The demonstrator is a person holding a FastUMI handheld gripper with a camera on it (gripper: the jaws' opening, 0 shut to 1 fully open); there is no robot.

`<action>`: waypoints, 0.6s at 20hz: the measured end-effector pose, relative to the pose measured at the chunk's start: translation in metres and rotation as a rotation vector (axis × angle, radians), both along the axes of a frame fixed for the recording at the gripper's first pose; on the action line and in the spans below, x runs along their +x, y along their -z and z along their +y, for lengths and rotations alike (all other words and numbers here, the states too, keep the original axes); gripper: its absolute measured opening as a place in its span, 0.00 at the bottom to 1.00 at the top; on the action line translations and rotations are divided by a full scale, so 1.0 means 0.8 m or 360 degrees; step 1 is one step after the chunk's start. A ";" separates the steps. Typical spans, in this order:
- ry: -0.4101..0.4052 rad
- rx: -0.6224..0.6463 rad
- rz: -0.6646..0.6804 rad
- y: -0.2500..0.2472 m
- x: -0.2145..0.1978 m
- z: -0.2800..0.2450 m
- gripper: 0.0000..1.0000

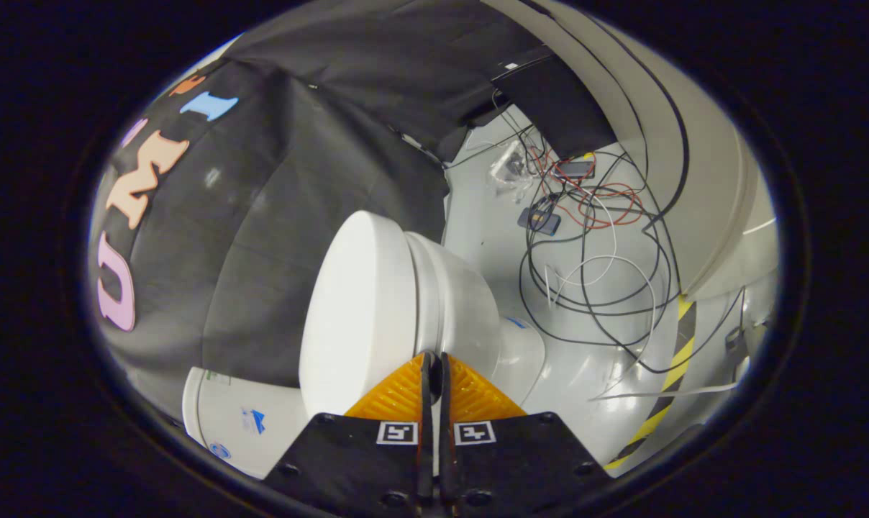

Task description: Open the toilet lid.

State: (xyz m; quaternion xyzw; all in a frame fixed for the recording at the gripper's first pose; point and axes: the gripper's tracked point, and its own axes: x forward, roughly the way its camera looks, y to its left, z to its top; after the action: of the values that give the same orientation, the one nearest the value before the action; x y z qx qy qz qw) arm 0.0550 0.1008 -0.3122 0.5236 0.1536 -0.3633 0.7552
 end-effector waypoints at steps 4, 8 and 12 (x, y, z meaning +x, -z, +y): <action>-0.0092 -0.0138 0.0062 -0.023 0.000 0.003 0.04; -0.0168 -0.0327 0.0056 -0.069 0.007 0.005 0.03; -0.0255 -0.0539 0.0015 -0.122 0.020 0.013 0.02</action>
State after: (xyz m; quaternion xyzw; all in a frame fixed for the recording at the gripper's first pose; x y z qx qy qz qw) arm 0.0706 0.1113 -0.2145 0.3733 0.1349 -0.3251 0.8583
